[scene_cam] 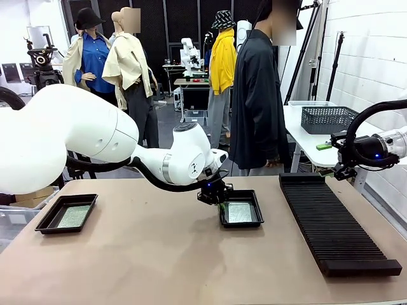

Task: Inspect and transfer BCBs to ESD trays.
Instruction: Pick up the ESD tray and place it on the left side of the table.

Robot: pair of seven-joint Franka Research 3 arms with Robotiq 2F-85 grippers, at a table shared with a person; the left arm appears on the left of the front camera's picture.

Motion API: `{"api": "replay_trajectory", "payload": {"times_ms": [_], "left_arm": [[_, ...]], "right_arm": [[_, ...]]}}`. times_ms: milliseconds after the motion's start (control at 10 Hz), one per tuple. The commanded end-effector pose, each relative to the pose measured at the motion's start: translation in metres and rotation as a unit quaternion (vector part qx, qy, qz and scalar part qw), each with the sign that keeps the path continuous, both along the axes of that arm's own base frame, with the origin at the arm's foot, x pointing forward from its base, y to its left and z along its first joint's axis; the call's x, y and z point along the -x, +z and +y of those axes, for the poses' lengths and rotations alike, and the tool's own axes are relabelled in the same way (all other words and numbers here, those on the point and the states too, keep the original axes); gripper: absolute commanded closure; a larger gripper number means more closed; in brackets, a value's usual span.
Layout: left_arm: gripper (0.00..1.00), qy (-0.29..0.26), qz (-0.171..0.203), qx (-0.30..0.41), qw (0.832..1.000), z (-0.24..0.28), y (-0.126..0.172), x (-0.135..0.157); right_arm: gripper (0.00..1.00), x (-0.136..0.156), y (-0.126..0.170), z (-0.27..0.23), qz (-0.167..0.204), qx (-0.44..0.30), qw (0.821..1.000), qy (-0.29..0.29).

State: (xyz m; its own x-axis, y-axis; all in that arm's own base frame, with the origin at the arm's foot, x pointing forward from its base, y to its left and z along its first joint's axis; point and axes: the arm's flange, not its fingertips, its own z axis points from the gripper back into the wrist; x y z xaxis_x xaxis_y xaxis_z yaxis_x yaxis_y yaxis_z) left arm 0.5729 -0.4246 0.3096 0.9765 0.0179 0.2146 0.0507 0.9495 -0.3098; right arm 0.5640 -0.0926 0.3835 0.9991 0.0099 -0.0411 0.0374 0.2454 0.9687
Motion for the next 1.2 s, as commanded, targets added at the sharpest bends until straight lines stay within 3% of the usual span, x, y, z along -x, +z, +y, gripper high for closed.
{"api": "replay_trajectory", "payload": {"times_ms": [0,400,1100], "left_arm": [[1.0,0.0,-0.001,0.001,1.0,0.0,0.0,0.0],[1.0,0.0,0.0,0.0,1.0,0.0,0.0,0.0],[1.0,-0.007,0.011,0.0,1.0,0.091,0.02,0.004]], "right_arm": [[0.0,0.0,0.002,0.002,0.006,0.0,1.0,-0.001],[0.0,0.0,0.002,0.002,0.006,0.0,1.0,-0.001],[0.0,0.0,0.002,0.002,0.006,0.0,1.0,-0.001]]}}
